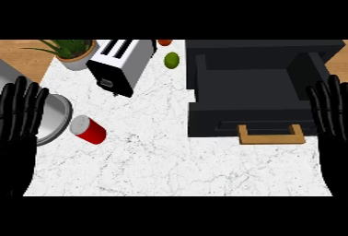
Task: Pick up the can, place it into the drawer and close the drawer
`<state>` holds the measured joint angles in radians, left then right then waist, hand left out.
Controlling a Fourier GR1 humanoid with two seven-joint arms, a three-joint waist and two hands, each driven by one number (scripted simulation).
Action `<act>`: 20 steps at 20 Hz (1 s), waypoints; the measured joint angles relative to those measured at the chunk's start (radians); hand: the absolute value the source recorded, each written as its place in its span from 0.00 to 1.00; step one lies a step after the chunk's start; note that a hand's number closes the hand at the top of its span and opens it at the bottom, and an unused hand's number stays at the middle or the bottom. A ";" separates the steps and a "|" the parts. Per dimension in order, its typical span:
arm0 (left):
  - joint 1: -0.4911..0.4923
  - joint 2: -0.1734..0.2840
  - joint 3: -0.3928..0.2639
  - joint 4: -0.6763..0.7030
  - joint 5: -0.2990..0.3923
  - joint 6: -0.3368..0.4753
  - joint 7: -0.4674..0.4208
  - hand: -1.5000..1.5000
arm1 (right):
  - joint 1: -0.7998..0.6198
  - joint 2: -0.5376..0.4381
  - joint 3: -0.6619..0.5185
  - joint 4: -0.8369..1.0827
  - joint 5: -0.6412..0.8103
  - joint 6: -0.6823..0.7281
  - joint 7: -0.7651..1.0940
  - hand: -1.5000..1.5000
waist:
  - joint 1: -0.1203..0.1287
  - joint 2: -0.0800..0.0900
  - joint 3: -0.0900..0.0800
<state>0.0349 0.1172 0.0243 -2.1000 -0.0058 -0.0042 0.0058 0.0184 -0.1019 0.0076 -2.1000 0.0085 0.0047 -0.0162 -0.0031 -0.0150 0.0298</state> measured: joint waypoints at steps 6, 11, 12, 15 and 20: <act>-0.034 0.104 0.073 0.079 0.246 -0.224 -0.067 0.00 | 0.003 0.003 0.003 -0.001 -0.029 0.019 0.001 0.00 | -0.001 0.013 -0.025; 0.010 0.243 0.142 0.181 0.367 -0.359 0.046 0.00 | 0.081 0.021 -0.054 0.012 -0.020 -0.055 0.132 0.00 | -0.006 0.016 -0.029; 0.009 0.268 0.159 0.187 0.402 -0.379 0.076 0.00 | 0.086 0.017 -0.067 -0.001 -0.024 -0.062 0.161 0.00 | -0.005 0.016 -0.029; 0.001 0.348 0.233 0.246 0.498 -0.455 0.117 0.00 | 0.147 0.019 -0.086 -0.024 -0.037 -0.059 0.174 0.00 | -0.004 0.015 -0.030; -0.005 0.417 0.321 0.328 0.599 -0.559 0.151 0.00 | 0.202 -0.014 -0.175 -0.035 -0.115 -0.005 0.167 0.00 | -0.001 0.014 -0.030</act>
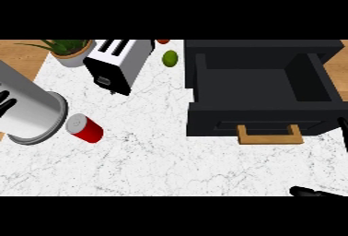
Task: Pick up the can, place it into the drawer and close the drawer
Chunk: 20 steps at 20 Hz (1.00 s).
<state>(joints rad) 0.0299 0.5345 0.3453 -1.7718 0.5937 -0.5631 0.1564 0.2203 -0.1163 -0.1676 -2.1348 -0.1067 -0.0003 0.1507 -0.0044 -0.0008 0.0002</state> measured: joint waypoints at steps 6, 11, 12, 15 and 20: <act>0.006 0.040 0.076 0.015 0.096 -0.056 0.069 0.00 | 0.078 0.000 -0.063 -0.002 -0.064 0.074 -0.048 0.00 | 0.001 -0.001 0.000; 0.021 0.060 0.123 0.015 0.205 -0.043 0.154 0.00 | 0.106 -0.015 -0.121 -0.015 -0.115 0.119 -0.051 0.00 | 0.002 -0.001 0.000; 0.021 0.056 0.121 0.016 0.220 -0.037 0.169 0.00 | 0.101 -0.015 -0.129 0.005 -0.116 0.128 -0.066 0.00 | 0.002 -0.001 0.000; 0.002 0.056 0.117 0.051 0.274 -0.018 0.216 0.00 | 0.117 -0.016 -0.155 0.024 -0.140 0.162 -0.091 0.00 | 0.001 0.000 0.000; -0.029 0.038 0.094 0.063 0.329 0.036 0.290 0.00 | 0.164 -0.023 -0.209 0.003 -0.198 0.221 -0.091 0.00 | -0.002 -0.001 0.000</act>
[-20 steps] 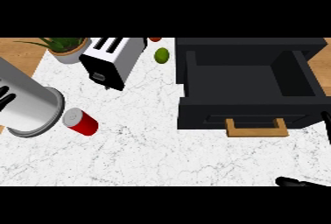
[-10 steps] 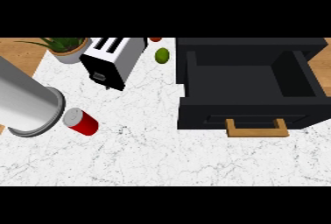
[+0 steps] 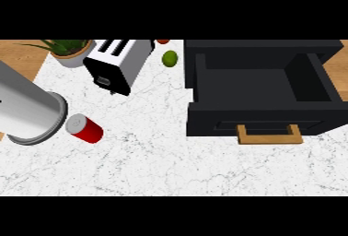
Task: Pick up the can, place it into the drawer and close the drawer
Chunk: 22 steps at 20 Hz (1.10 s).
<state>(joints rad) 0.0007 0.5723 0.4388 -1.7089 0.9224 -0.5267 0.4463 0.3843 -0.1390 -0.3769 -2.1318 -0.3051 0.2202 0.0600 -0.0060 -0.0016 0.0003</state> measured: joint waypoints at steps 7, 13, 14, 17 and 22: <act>-0.066 -0.062 -0.062 0.048 -0.045 0.039 0.027 0.00 | 0.020 0.010 -0.061 0.008 -0.029 0.054 -0.014 0.00 | -0.001 0.001 0.000; -0.101 -0.112 -0.092 0.108 -0.132 0.040 0.002 0.00 | 0.042 0.028 -0.109 0.001 -0.060 0.104 -0.014 0.00 | -0.002 0.001 0.000; -0.115 -0.115 -0.094 0.131 -0.146 0.037 -0.005 0.00 | 0.040 0.026 -0.116 -0.015 -0.067 0.103 0.005 0.00 | -0.002 0.001 0.000; -0.140 -0.155 -0.124 0.169 -0.228 0.044 -0.052 0.00 | 0.042 0.012 -0.152 -0.018 -0.098 0.125 0.024 0.00 | -0.003 0.001 0.000; -0.142 -0.206 -0.159 0.233 -0.347 0.031 -0.139 0.00 | 0.047 0.028 -0.188 -0.019 -0.118 0.162 0.028 0.00 | -0.002 0.001 -0.001</act>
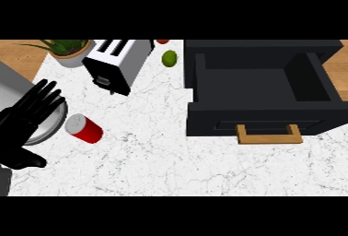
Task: Pick up the can, place it into the drawer and close the drawer
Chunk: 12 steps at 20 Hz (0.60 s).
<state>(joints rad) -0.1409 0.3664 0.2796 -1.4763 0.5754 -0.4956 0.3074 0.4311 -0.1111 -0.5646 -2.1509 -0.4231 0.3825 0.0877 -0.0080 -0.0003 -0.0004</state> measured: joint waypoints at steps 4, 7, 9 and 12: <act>0.000 -0.018 -0.001 0.064 -0.072 -0.012 -0.074 0.00 | 0.000 0.021 -0.011 -0.005 0.011 0.022 0.002 0.00 | 0.001 0.000 0.000; -0.004 -0.019 0.006 0.136 -0.126 -0.023 -0.137 0.00 | 0.014 0.028 -0.031 -0.004 -0.001 0.054 -0.004 0.00 | 0.000 0.000 0.000; -0.025 -0.021 0.010 0.190 -0.162 -0.021 -0.182 0.00 | 0.008 0.022 -0.050 -0.002 -0.020 0.059 0.006 0.00 | -0.001 0.001 0.000; -0.052 -0.024 0.015 0.299 -0.219 -0.029 -0.275 0.00 | -0.002 0.031 -0.054 0.013 -0.004 0.077 -0.001 0.00 | -0.002 0.001 0.000</act>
<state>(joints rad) -0.1926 0.3426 0.2941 -1.1774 0.3559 -0.5241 0.0322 0.4287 -0.0798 -0.6182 -2.1377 -0.4272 0.4597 0.0866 -0.0097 0.0009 -0.0004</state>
